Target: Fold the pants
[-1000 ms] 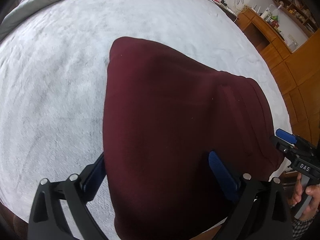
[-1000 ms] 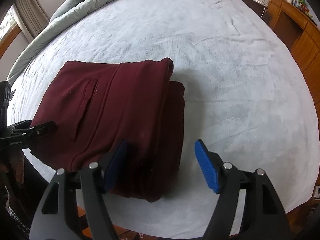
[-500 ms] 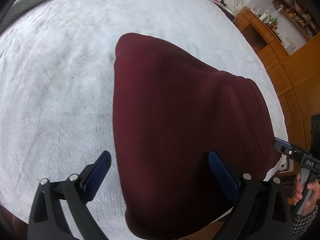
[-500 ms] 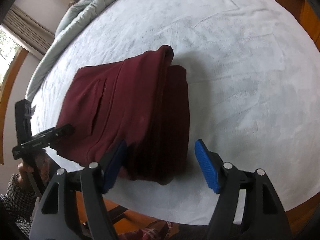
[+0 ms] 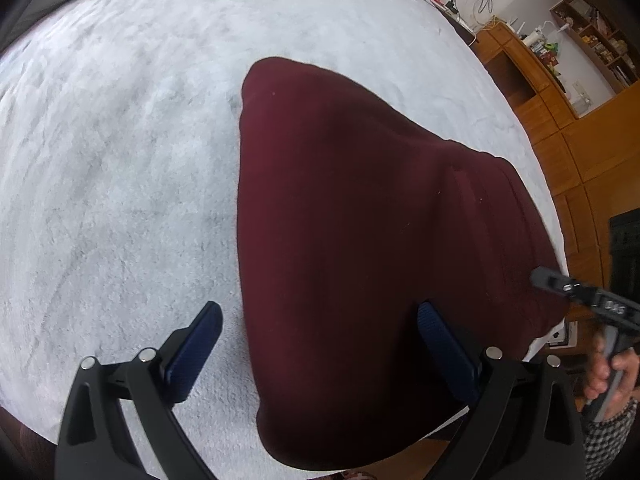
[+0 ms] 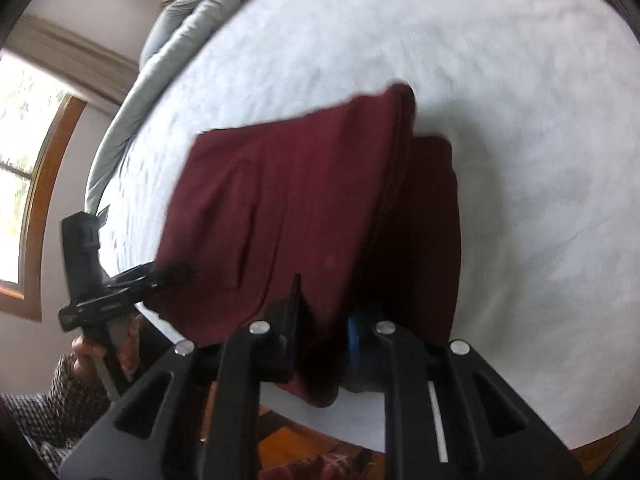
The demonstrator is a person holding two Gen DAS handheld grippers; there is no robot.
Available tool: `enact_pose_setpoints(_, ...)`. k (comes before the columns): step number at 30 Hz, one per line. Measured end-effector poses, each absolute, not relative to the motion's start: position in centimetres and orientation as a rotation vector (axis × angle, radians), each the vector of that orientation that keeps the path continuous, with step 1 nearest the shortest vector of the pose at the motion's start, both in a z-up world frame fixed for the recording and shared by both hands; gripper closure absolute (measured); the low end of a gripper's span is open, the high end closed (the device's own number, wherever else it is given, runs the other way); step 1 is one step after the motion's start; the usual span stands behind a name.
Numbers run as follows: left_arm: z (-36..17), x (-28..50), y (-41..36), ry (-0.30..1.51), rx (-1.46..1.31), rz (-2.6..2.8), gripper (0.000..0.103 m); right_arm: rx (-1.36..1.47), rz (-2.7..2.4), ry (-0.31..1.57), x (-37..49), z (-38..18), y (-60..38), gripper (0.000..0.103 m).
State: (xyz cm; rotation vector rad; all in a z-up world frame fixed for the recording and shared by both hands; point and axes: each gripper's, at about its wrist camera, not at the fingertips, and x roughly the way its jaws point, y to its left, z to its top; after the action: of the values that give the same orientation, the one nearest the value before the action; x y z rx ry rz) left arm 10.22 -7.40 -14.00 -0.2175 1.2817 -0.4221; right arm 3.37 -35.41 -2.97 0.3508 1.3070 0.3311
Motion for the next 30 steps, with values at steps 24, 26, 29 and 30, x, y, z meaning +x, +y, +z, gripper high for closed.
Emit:
enact_pose_setpoints(24, -12.7, 10.6, -10.5, 1.273, -0.040, -0.409, 0.004, 0.091, 0.171, 1.216, -0.3, -0.7, -35.6, 0.065)
enact_pose_setpoints(26, -14.1, 10.6, -10.8, 1.297, -0.031, -0.407, 0.003, 0.090, 0.154, 1.258, 0.2, -2.3, -35.3, 0.065)
enact_pose_setpoints(29, -15.3, 11.1, -9.8, 1.330, -0.126, -0.433, 0.003, 0.060, 0.118, 1.311, 0.6, -5.1, -35.3, 0.063)
enact_pose_setpoints(30, -15.3, 11.3, -9.5, 1.343, -0.151, -0.441, 0.003, 0.085, 0.121, 1.312, 0.7, -5.3, -35.5, 0.063)
